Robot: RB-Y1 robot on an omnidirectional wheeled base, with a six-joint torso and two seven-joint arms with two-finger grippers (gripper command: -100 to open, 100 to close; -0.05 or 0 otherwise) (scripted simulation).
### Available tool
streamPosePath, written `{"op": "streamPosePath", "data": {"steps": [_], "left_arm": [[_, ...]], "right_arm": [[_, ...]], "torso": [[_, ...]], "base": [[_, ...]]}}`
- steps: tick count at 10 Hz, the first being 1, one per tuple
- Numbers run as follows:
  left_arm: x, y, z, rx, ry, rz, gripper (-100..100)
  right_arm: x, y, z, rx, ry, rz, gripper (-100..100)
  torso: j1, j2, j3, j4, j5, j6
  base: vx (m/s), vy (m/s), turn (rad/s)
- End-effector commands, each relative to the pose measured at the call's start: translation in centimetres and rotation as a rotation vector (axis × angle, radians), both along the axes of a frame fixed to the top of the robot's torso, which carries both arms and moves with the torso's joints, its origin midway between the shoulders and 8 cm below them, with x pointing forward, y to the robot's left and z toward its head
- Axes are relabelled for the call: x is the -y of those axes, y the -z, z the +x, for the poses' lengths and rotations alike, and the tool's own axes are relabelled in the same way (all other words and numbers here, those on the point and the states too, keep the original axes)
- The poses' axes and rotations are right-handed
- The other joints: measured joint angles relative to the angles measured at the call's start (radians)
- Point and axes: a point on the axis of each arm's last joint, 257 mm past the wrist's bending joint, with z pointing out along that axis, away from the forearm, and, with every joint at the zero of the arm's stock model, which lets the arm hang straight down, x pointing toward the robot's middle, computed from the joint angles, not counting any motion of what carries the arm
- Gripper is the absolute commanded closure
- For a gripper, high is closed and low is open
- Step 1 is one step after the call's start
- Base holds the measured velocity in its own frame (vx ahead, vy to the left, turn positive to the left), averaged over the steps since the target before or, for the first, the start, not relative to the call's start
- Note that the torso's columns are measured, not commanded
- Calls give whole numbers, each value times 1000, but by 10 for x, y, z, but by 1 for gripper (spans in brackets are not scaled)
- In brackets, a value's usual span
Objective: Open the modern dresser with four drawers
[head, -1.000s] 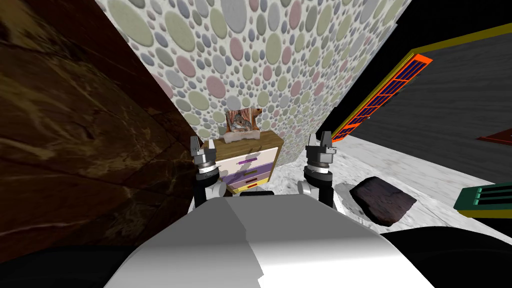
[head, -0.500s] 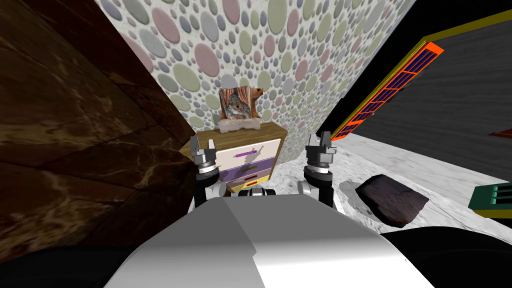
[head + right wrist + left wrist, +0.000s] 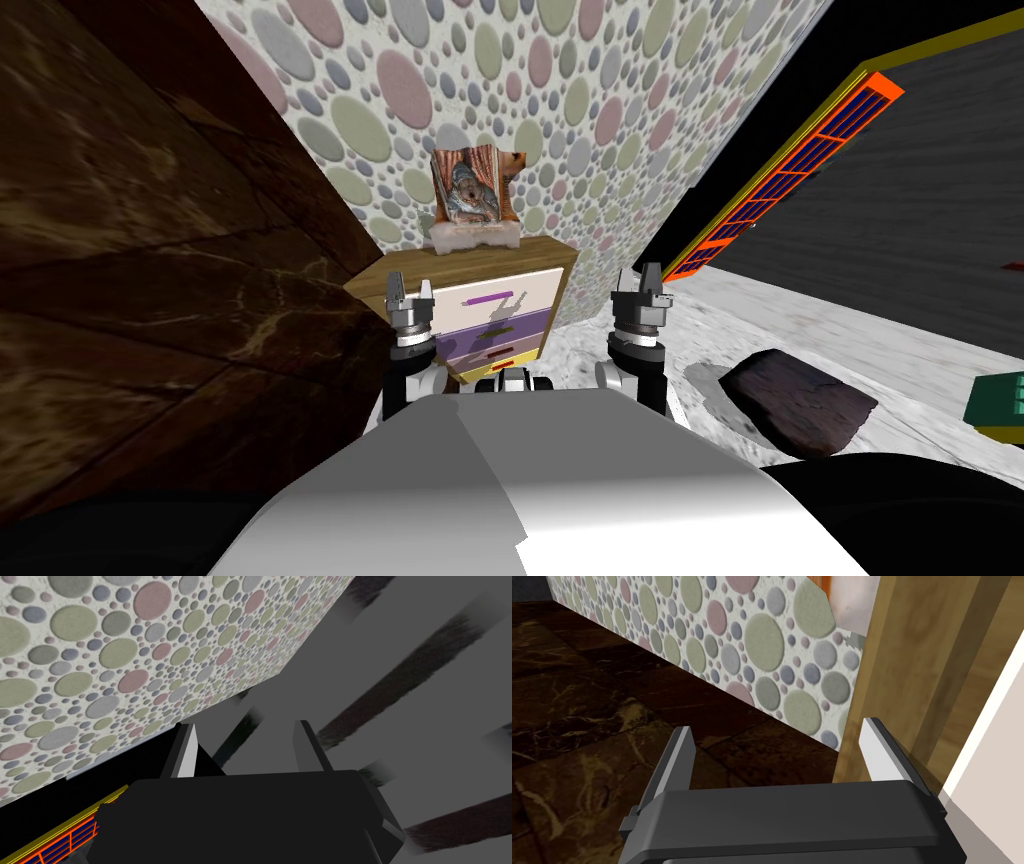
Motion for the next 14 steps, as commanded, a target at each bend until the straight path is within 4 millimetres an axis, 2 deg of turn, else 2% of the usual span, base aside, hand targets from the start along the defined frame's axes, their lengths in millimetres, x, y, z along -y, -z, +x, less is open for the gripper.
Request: {"op": "streamPosePath", "data": {"steps": [1,7,14], "left_arm": [[2,9,8,-52,14,36,-100],[-2,33,25,-180,19,72,-100],[-9,58,38,-296,9,71,-100]], "right_arm": [[0,0,0,0,0,0,0],[0,0,0,0,0,0,0],[0,0,0,0,0,0,0]], "torso": [[0,0,0,0,0,0],[1,0,0,1,0,0],[-3,-13,-6,-12,4,7]], "base": [[4,-39,33],[-3,-56,36],[-3,-46,37]]}}
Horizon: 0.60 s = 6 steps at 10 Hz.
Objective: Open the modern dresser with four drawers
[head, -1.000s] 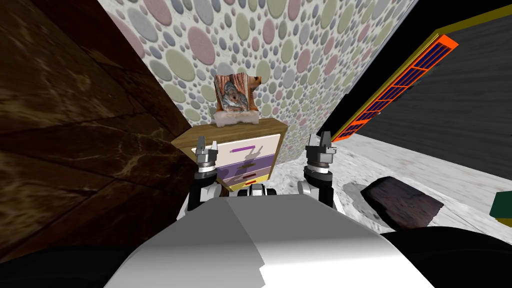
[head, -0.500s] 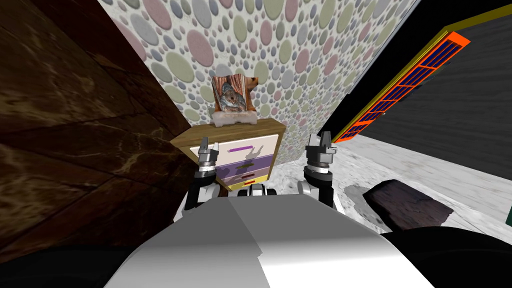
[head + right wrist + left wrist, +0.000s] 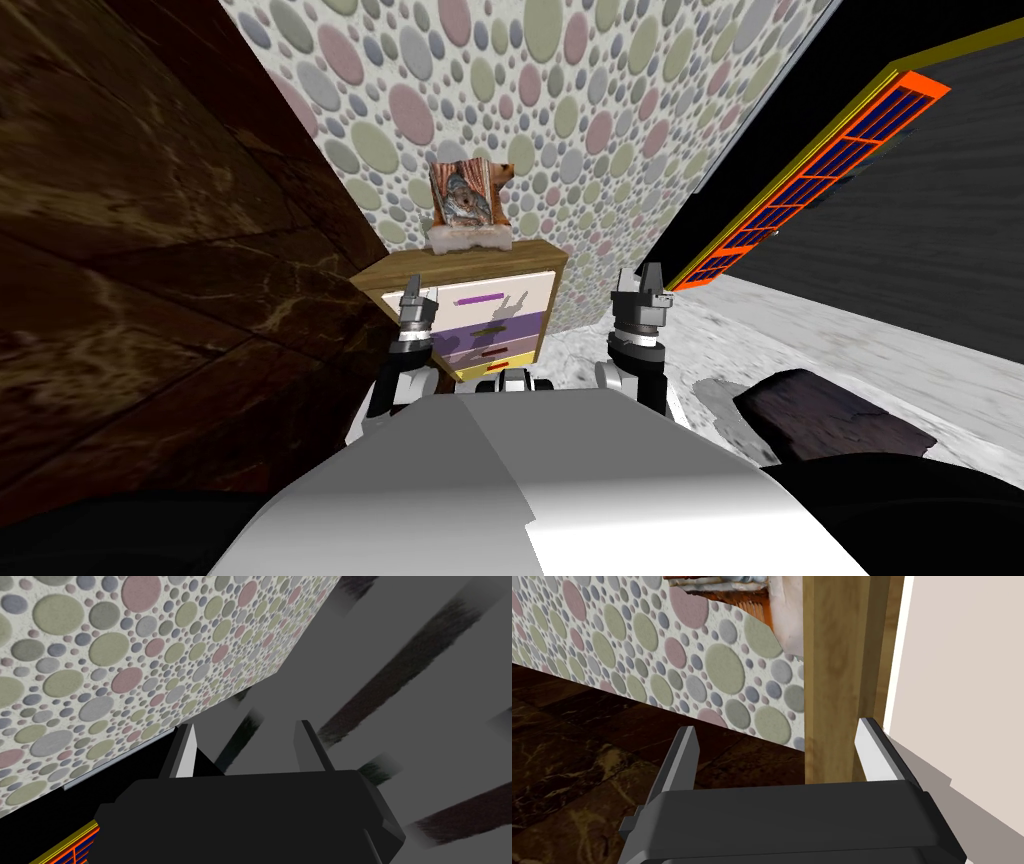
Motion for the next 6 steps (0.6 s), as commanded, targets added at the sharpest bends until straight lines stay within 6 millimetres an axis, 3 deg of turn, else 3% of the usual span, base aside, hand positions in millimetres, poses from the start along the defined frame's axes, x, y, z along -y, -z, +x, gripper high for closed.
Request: {"op": "streamPosePath", "data": {"steps": [1,6], "left_arm": [[-3,22,6,-75,0,-7,-100],[-7,36,12,-140,-10,-14,-100]], "right_arm": [[0,0,0,0,0,0,0],[0,0,0,0,0,0,0]], "torso": [[0,-1,-1,0,0,0],[-3,0,0,0,-1,1]], "base": [[-3,-22,12],[-4,-27,26]]}}
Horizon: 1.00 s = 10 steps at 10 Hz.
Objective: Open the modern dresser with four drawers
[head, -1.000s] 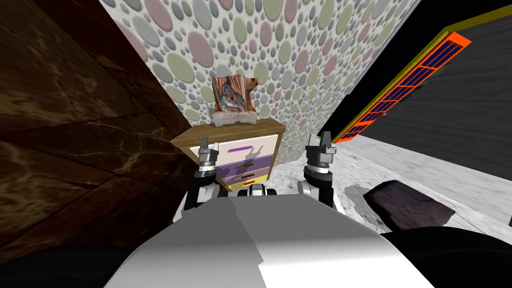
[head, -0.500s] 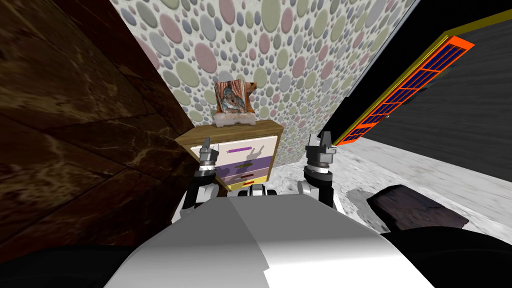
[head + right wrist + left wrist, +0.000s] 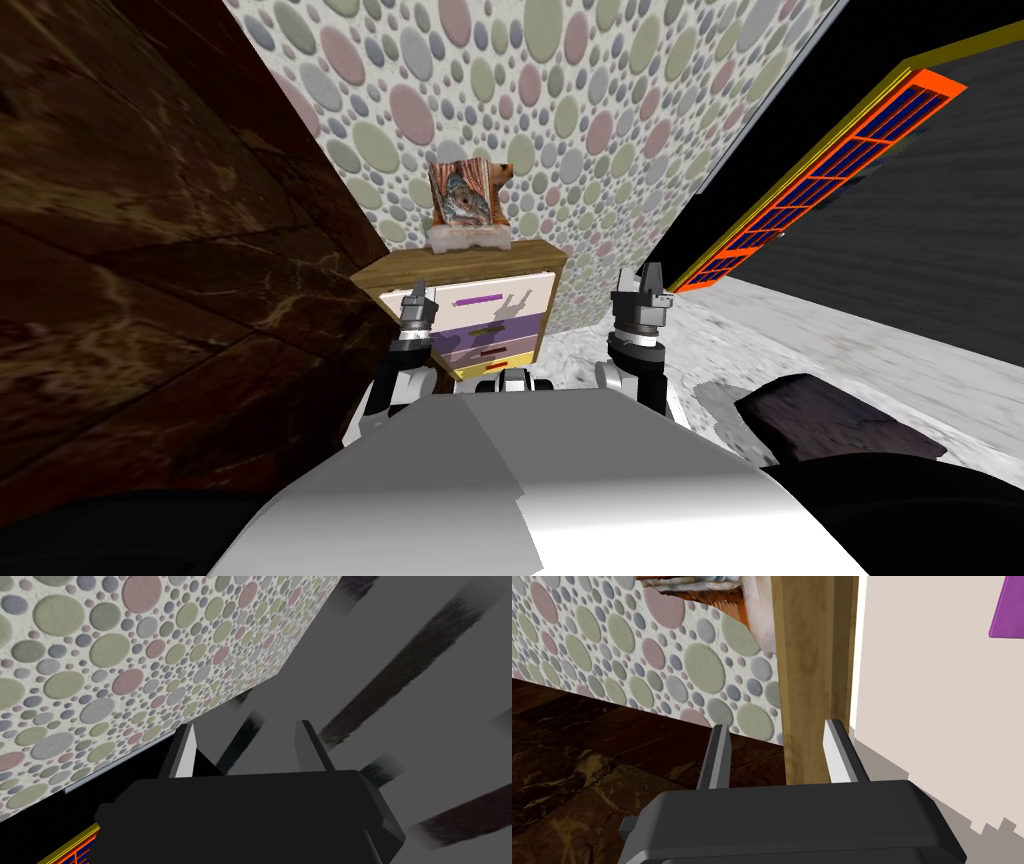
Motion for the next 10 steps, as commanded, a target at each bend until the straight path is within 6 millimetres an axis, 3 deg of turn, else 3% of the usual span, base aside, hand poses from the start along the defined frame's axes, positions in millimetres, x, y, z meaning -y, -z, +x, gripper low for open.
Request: {"op": "streamPosePath", "data": {"steps": [1,10], "left_arm": [[0,23,4,-73,1,-9,-100],[-12,65,14,-247,-25,-38,-100]], "right_arm": [[0,0,0,0,0,0,0],[0,0,0,0,0,0,0]], "torso": [[-1,0,0,0,0,0],[7,15,7,14,-4,-9]], "base": [[-3,-48,-25],[-2,-57,30]]}}
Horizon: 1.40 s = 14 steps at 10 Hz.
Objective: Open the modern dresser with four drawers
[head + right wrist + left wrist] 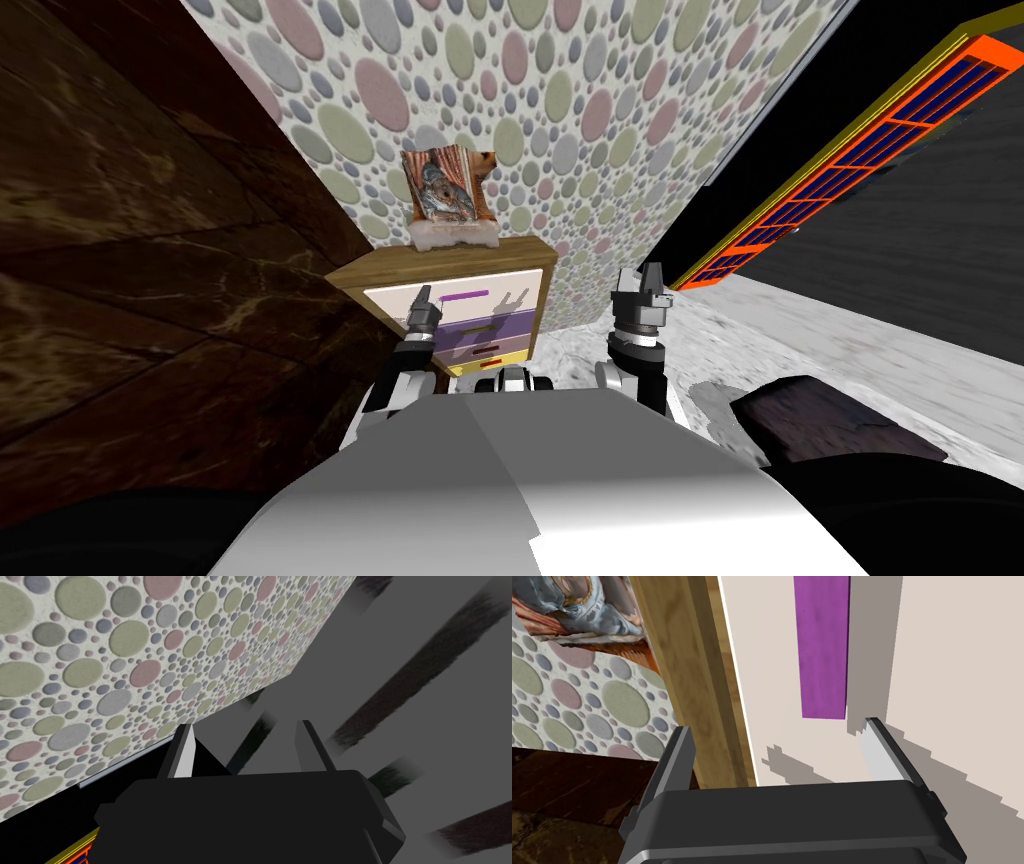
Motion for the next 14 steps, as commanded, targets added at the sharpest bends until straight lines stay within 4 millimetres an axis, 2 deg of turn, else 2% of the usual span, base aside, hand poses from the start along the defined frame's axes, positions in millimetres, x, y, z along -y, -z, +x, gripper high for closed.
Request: {"op": "streamPosePath", "data": {"steps": [1,8,10,12,13,14], "left_arm": [[-4,15,2,-58,-9,-12,-100],[-11,45,4,-169,-47,-92,-100],[-12,50,4,-180,-63,-132,-100],[-12,43,1,-177,-60,-120,-100],[-12,46,2,-176,-60,-120,-100],[-12,45,2,-177,-60,-120,100]], "right_arm": [[0,0,0,0,0,0,0],[0,0,0,0,0,0,0],[0,0,0,0,0,0,0],[0,0,0,0,0,0,0],[0,0,0,0,0,0,0],[0,0,0,0,0,0,0]], "torso": [[0,0,0,0,0,0],[0,0,0,0,0,0],[1,0,0,0,0,0],[2,0,0,0,0,0],[1,-4,-2,-1,0,0],[1,-1,-1,-1,0,0]], "base": [[-9,-58,38],[-8,-53,33],[-4,-31,17],[37,-11,-4],[48,-5,-1],[6,-1,1]]}}
